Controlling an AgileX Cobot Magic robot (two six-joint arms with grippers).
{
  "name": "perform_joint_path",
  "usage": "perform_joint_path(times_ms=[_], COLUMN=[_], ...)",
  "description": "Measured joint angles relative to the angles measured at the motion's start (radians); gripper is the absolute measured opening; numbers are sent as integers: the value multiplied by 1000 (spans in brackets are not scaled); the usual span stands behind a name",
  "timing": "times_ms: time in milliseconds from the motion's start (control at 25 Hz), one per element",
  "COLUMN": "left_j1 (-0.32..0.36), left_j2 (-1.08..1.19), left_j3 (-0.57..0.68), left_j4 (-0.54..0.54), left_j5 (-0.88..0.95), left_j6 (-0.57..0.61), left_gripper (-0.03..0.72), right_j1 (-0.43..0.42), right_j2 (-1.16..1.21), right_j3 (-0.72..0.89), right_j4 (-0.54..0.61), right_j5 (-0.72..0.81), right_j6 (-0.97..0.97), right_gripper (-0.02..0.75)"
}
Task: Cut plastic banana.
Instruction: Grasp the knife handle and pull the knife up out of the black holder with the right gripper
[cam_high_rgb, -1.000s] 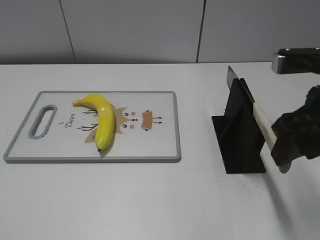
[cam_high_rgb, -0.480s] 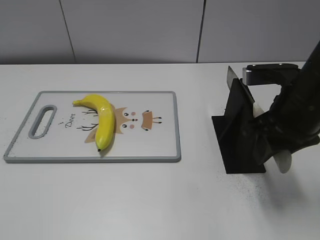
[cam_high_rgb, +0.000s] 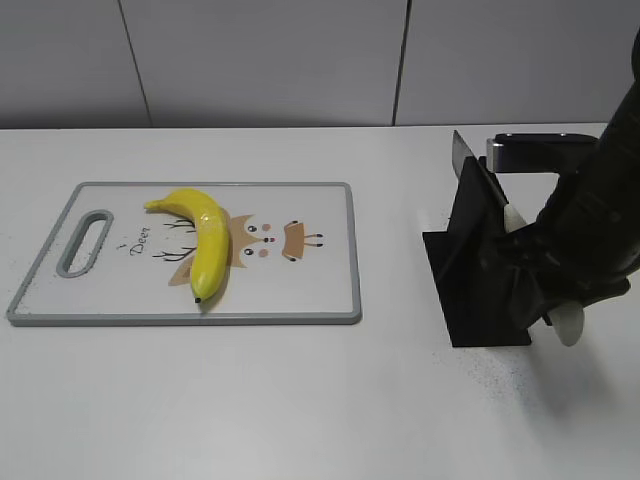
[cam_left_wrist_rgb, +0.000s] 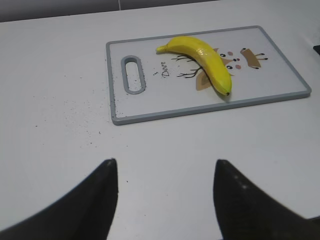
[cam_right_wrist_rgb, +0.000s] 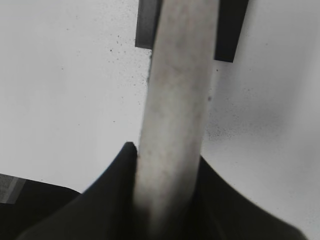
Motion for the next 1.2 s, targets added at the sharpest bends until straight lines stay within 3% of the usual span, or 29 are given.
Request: perform_joint_path(times_ms=[640, 1000, 1200], left_j1=[0, 0, 0], left_j2=[0, 16, 160], left_j3=[0, -24, -79], left_j4=[0, 0, 0], left_j5=[0, -17, -47], left_j6=[0, 1, 81], left_gripper=[589, 589, 589], right_j1=[4, 4, 4], right_j2=[-256, -257, -221], right_j3=[-11, -120, -215], right_j4=[17, -1, -6], right_j5=[51, 63, 81], right_j6=[-2, -273, -469], right_gripper=[168, 167, 167])
